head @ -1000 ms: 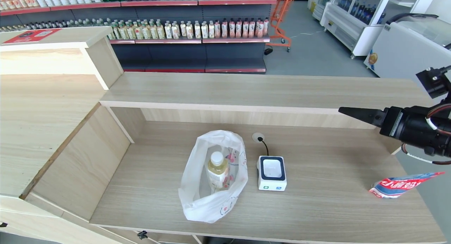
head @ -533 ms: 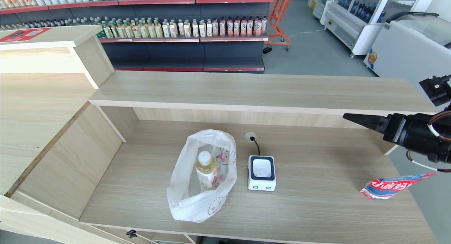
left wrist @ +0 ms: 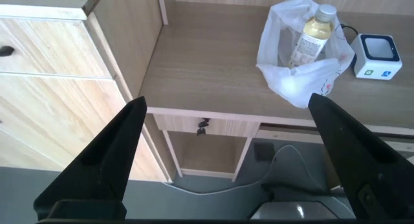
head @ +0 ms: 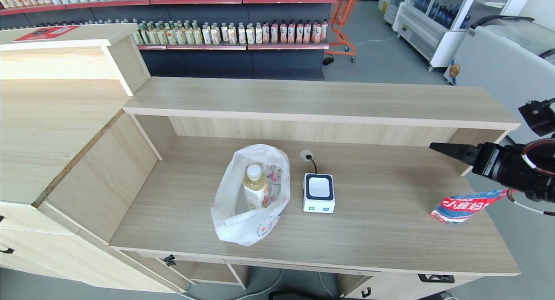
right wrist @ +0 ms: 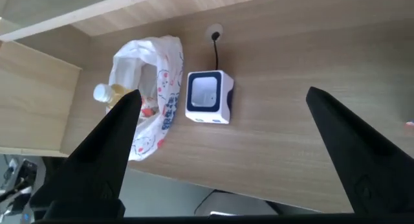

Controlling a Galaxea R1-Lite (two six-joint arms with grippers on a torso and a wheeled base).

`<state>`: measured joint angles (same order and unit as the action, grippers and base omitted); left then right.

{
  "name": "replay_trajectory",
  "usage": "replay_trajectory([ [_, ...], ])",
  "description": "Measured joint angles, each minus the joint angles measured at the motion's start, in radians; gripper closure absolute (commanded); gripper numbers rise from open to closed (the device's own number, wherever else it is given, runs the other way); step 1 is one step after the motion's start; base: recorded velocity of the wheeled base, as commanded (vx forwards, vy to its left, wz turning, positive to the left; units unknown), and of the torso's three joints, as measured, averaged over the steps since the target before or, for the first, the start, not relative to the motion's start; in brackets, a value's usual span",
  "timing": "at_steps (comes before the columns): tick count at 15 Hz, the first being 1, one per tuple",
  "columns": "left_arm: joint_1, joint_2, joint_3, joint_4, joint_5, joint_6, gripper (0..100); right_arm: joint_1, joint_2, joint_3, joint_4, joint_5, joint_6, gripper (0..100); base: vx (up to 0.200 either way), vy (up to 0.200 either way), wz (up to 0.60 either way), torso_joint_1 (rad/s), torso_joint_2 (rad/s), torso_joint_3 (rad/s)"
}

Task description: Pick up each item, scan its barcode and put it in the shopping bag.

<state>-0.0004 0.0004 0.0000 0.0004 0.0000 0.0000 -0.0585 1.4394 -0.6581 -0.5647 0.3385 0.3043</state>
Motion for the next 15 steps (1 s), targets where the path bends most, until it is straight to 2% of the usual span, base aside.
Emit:
replay_trajectory([
  [5, 0.000, 0.000, 0.000, 0.000, 0.000, 0.000, 0, -0.039, 0.019, -0.013, 0.048, -0.064, 0.157, 0, 0.000, -0.200, 0.00, 0.000, 0.00, 0.002],
  [10, 0.000, 0.000, 0.000, 0.000, 0.000, 0.000, 0, -0.050, 0.051, -0.097, 0.158, -0.181, 0.262, 0, 0.000, -0.200, 0.00, 0.003, 0.00, 0.001],
  [15, 0.000, 0.000, 0.000, 0.000, 0.000, -0.001, 0, -0.048, 0.091, -0.103, 0.272, -0.249, 0.317, 0, 0.000, 0.000, 0.00, 0.000, 0.00, 0.000],
])
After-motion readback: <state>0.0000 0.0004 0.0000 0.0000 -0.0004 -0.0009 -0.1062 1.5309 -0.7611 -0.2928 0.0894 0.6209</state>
